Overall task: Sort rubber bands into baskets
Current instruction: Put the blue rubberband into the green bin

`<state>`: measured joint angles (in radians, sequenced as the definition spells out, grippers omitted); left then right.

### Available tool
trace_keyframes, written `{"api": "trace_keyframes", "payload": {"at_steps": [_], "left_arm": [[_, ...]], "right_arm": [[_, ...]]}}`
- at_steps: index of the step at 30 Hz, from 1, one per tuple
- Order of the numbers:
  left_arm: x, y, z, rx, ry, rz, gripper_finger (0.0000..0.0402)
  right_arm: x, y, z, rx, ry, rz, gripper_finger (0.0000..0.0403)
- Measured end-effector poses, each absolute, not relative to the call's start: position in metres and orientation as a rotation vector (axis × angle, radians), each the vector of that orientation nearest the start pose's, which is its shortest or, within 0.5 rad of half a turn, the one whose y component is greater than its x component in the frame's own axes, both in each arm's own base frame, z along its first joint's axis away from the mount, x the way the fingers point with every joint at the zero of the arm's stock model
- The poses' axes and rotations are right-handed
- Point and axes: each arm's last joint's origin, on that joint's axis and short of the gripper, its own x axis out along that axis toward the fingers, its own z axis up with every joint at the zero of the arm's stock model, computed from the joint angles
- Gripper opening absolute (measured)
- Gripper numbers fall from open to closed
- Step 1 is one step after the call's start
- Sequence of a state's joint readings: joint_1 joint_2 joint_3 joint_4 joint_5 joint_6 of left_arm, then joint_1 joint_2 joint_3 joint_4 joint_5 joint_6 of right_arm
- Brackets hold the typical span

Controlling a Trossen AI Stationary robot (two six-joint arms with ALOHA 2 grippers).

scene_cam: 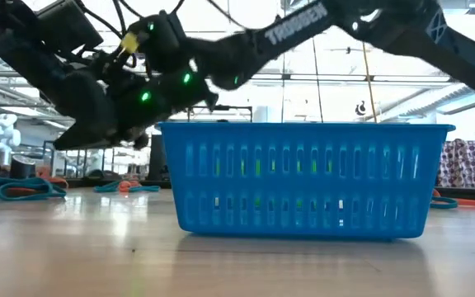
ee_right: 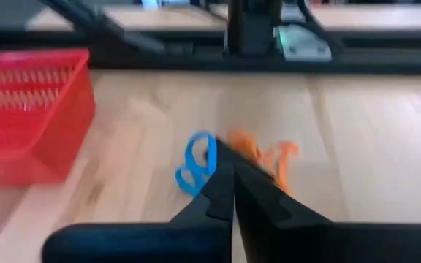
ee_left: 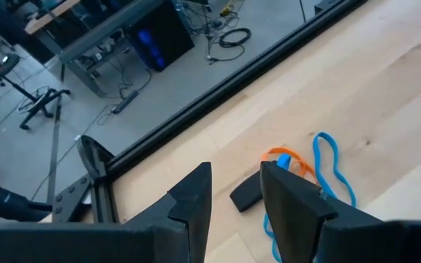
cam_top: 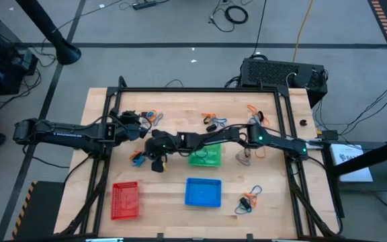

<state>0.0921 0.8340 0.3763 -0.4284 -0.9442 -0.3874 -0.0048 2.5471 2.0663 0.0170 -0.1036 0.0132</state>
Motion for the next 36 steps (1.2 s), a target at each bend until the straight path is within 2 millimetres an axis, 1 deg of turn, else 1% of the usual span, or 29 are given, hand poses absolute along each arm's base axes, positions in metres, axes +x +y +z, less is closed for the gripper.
{"api": "trace_keyframes", "payload": {"at_steps": [3,6,10,13,14,19,23,27,29,32,36], "left_arm": [[0.14,0.036,0.179,0.043,0.638,1.094,0.0127],[0.14,0.036,0.179,0.02,0.63,1.09,0.0127],[0.14,0.036,0.179,0.015,0.628,1.09,0.0127],[0.14,0.036,0.179,0.016,0.629,1.09,0.0127],[0.14,0.036,0.179,0.015,0.628,1.09,0.0127],[0.14,0.036,0.179,0.016,0.629,1.09,0.0127],[0.14,0.036,0.179,0.016,0.628,1.09,0.0127],[0.14,0.036,0.179,0.016,0.627,1.09,0.0127],[0.14,0.036,0.179,0.016,0.628,1.09,0.0127],[0.14,0.036,0.179,0.016,0.628,1.09,0.0127],[0.14,0.036,0.179,0.017,0.628,1.091,0.0127]], "right_arm": [[0.564,0.0,0.163,0.046,0.512,0.092,0.0005],[0.563,0.0,0.162,0.048,0.538,0.093,0.0023],[0.569,0.006,0.136,0.042,0.511,0.103,0.0063],[0.574,0.008,0.124,0.037,0.455,0.106,0.0106],[0.576,0.009,0.122,0.036,0.435,0.108,0.0121],[0.576,0.006,0.114,0.041,0.443,0.067,0.0195],[0.579,0.005,0.103,0.049,0.407,0.05,0.0232],[0.58,0.006,0.089,0.049,0.398,0.052,0.0244],[0.58,0.006,0.088,0.049,0.399,0.053,0.0243],[0.581,0.006,0.092,0.049,0.377,0.053,0.0235],[0.581,0.006,0.09,0.049,0.379,0.053,0.0213]]}}
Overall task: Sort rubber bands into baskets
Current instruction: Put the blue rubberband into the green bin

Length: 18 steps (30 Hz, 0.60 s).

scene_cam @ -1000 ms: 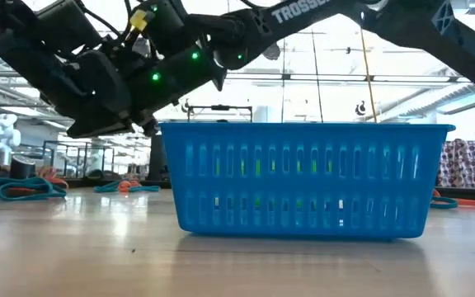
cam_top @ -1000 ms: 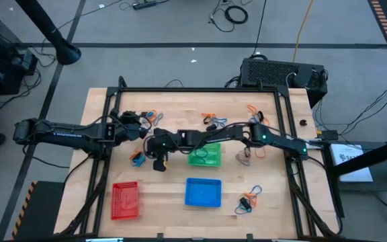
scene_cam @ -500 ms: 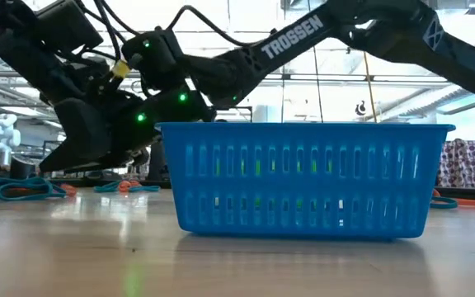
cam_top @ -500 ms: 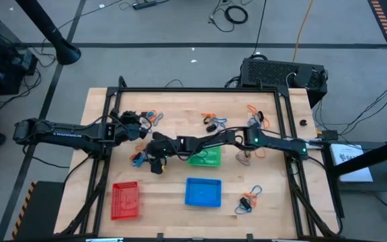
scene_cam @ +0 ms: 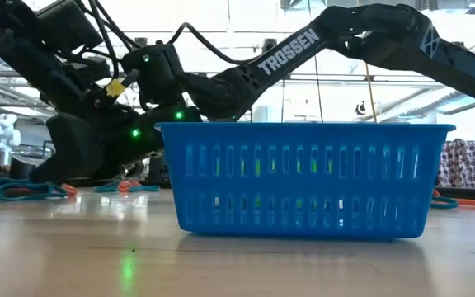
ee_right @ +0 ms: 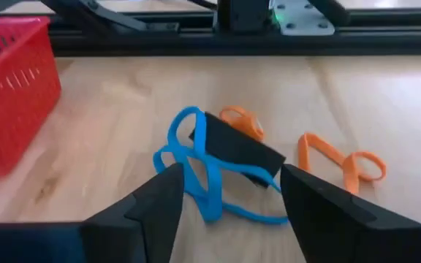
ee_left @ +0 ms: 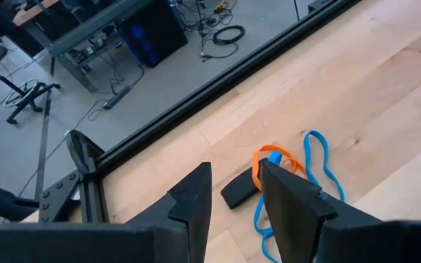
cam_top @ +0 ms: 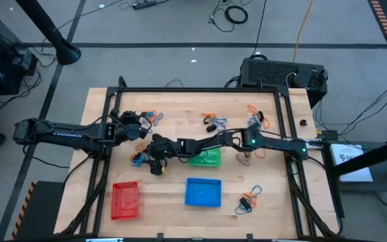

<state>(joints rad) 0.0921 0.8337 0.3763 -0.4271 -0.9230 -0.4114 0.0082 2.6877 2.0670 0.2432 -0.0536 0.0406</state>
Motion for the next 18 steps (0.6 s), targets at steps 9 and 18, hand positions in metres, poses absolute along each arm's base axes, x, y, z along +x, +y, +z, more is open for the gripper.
{"api": "trace_keyframes", "payload": {"at_steps": [9,18], "left_arm": [[0.141,0.036,0.179,0.02,0.623,1.092,0.0127],[0.14,0.036,0.179,0.024,0.627,1.093,0.0127]], "right_arm": [[0.582,0.009,0.072,0.069,0.362,0.056,0.0152],[0.583,0.009,0.073,0.047,0.346,0.063,0.001]]}}
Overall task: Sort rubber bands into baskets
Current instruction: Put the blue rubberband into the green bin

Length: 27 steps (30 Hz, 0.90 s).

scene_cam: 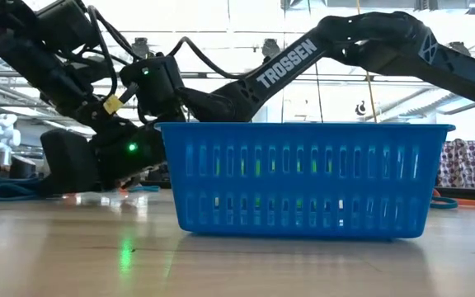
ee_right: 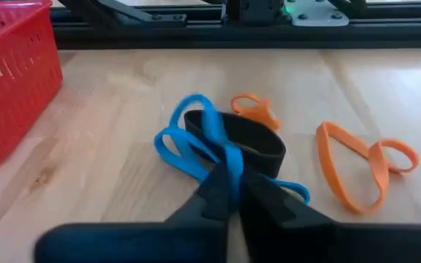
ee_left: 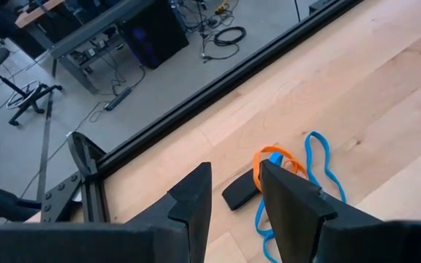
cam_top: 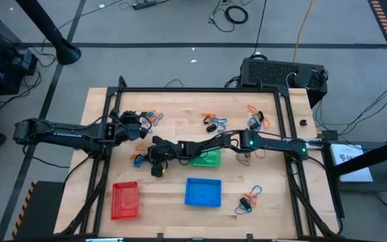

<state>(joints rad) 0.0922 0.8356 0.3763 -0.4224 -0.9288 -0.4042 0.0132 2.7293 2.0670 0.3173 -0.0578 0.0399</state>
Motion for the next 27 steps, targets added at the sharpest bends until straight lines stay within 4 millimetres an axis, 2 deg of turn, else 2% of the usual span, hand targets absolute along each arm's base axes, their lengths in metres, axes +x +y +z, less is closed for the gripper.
{"api": "trace_keyframes", "payload": {"at_steps": [4,9,14,19,24,27], "left_arm": [[0.14,0.036,0.178,0.026,0.633,1.093,0.0127],[0.139,0.036,0.176,0.02,0.638,1.088,0.0127],[0.139,0.036,0.175,0.019,0.647,1.083,0.0127],[0.139,0.036,0.174,0.011,0.648,1.073,0.0127],[0.139,0.036,0.174,0.005,0.65,1.064,0.0127],[0.14,0.035,0.174,-0.005,0.656,1.048,0.0127]], "right_arm": [[0.582,0.008,0.083,0.045,0.354,0.061,0.0008],[0.579,0.006,0.125,0.002,0.362,0.06,0.0003],[0.569,0.006,0.158,-0.008,0.447,0.062,0.0002],[0.546,0.006,0.206,-0.011,0.59,0.064,0.0001],[0.518,0.007,0.24,0.008,0.741,0.06,0.0001],[0.493,0.007,0.258,0.014,0.891,0.058,0.0001]]}}
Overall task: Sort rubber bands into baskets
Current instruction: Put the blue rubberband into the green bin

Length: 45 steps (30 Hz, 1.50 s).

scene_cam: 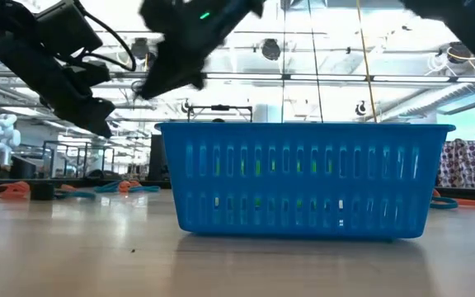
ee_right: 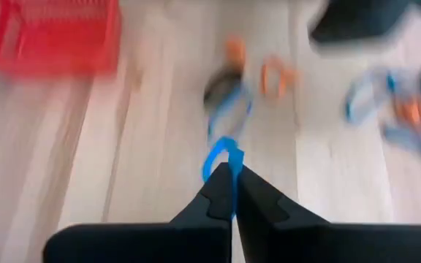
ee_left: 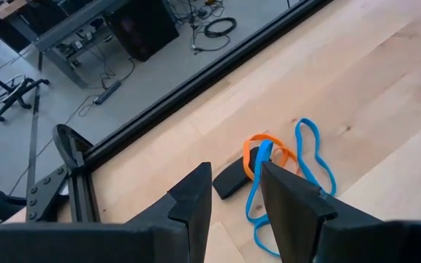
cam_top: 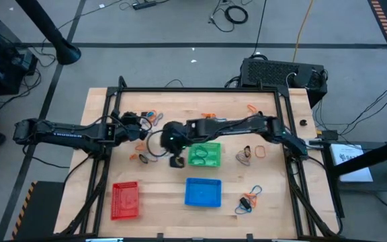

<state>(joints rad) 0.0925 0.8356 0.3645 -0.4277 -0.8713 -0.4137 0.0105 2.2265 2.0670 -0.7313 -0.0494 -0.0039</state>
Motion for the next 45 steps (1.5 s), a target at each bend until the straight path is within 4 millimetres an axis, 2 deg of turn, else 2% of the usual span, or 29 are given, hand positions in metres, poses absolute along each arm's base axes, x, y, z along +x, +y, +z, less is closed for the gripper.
{"api": "trace_keyframes", "payload": {"at_steps": [2,6,10,12,16,22,26,31,38,42,45], "left_arm": [[0.14,0.035,0.174,-0.016,0.662,1.03,0.0127],[0.141,0.034,0.173,-0.04,0.675,0.989,0.0127],[0.141,0.033,0.173,-0.052,0.676,0.972,0.0127],[0.142,0.034,0.173,-0.065,0.661,0.974,0.0127],[0.144,0.034,0.175,-0.096,0.628,0.969,0.0127],[0.145,0.033,0.175,-0.108,0.626,0.952,0.0127],[0.145,0.033,0.175,-0.107,0.627,0.952,0.0127],[0.145,0.033,0.175,-0.106,0.628,0.951,0.0127],[0.145,0.033,0.175,-0.106,0.629,0.951,0.0127],[0.145,0.033,0.175,-0.106,0.629,0.951,0.0127],[0.145,0.033,0.175,-0.106,0.629,0.951,0.0127]], "right_arm": [[0.477,0.006,0.265,0.038,0.998,0.039,0.0],[0.45,0.011,0.264,0.064,1.236,-0.049,0.0],[0.433,0.025,0.262,0.095,1.402,-0.09,0.0],[0.428,0.031,0.261,0.053,1.442,-0.146,0.0],[0.424,0.036,0.258,-0.014,1.481,-0.25,0.0],[0.423,0.046,0.257,-0.081,1.468,-0.269,0.0002],[0.422,0.046,0.252,-0.142,1.473,-0.298,0.0017],[0.421,0.045,0.24,-0.143,1.493,-0.294,0.005],[0.417,0.039,0.222,-0.158,1.551,-0.294,0.0116],[0.416,0.035,0.225,-0.199,1.558,-0.253,0.0148],[0.41,0.029,0.238,-0.228,1.555,-0.226,0.0162]]}}
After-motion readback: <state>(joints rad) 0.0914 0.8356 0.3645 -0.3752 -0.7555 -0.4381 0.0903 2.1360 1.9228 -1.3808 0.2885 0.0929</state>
